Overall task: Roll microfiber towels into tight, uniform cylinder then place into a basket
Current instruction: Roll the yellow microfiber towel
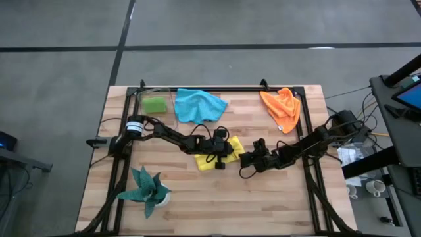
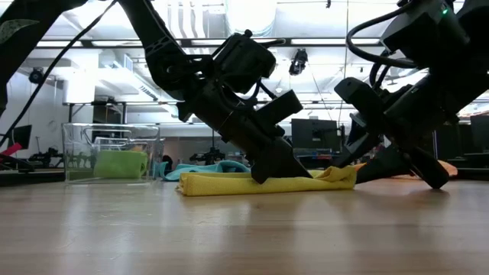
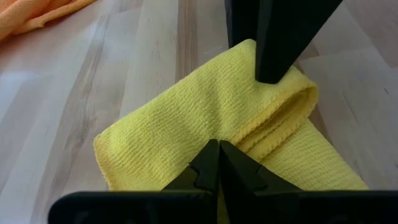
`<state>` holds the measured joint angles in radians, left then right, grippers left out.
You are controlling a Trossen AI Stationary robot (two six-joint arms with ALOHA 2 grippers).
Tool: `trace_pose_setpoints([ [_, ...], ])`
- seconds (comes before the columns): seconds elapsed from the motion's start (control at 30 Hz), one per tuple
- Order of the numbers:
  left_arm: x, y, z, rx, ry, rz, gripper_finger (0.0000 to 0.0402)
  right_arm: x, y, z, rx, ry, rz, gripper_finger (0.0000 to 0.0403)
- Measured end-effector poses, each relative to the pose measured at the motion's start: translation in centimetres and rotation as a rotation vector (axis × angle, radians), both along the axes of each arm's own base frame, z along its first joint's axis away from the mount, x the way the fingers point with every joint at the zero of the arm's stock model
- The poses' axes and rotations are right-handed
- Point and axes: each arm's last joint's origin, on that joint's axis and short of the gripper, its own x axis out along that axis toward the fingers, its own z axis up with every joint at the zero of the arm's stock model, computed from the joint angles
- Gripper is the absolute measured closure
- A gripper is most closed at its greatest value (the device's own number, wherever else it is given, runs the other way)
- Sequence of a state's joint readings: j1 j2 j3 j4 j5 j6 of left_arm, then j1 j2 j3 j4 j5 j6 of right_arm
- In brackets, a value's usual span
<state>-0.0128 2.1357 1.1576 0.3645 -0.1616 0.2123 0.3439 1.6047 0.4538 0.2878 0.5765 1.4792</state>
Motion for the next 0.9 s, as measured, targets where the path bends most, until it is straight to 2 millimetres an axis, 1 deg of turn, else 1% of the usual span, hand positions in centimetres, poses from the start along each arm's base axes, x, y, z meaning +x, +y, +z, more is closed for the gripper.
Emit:
trace_pose_setpoints([
  [0.2, 0.0, 0.0, 0.0, 0.000, 0.000, 0.000, 0.0402, 0.1, 0.1, -0.2, -0.029, 0.015, 0.022, 0.0354],
  [0.27, 0.0, 0.0, 0.0, 0.002, -0.001, 0.003, 0.0402, 0.1, 0.1, -0.2, -0.045, 0.024, 0.037, 0.0381],
  [0.33, 0.0, 0.0, 0.1, 0.018, -0.009, 0.024, 0.0402, 0.1, 0.0, -0.2, -0.059, 0.037, 0.047, 0.0386],
  [0.4, 0.0, 0.0, 0.6, 0.035, -0.019, 0.042, 0.0402, -0.2, -0.2, -0.2, -0.095, 0.079, 0.059, 0.0388],
  [0.5, -0.2, 0.0, 1.8, 0.046, -0.035, 0.058, 0.0402, -1.1, -0.7, 0.0, -0.154, 0.193, 0.057, 0.0389],
  [0.63, -0.2, 0.0, 2.8, 0.046, -0.075, 0.064, 0.0402, -2.3, -1.2, 1.2, -0.210, 0.365, 0.063, 0.0390],
  [0.7, -0.2, 0.0, 2.6, 0.026, -0.074, 0.076, 0.0402, -2.5, -1.3, 1.8, -0.233, 0.430, 0.064, 0.0390],
  [0.77, 0.0, 0.1, 2.1, 0.004, -0.082, 0.091, 0.0402, -2.4, -1.2, 2.4, -0.249, 0.457, 0.065, 0.0390],
  [0.9, 0.3, 0.2, 1.1, -0.036, -0.082, 0.120, 0.0402, -1.8, -1.3, 2.7, -0.275, 0.495, 0.079, 0.0391],
])
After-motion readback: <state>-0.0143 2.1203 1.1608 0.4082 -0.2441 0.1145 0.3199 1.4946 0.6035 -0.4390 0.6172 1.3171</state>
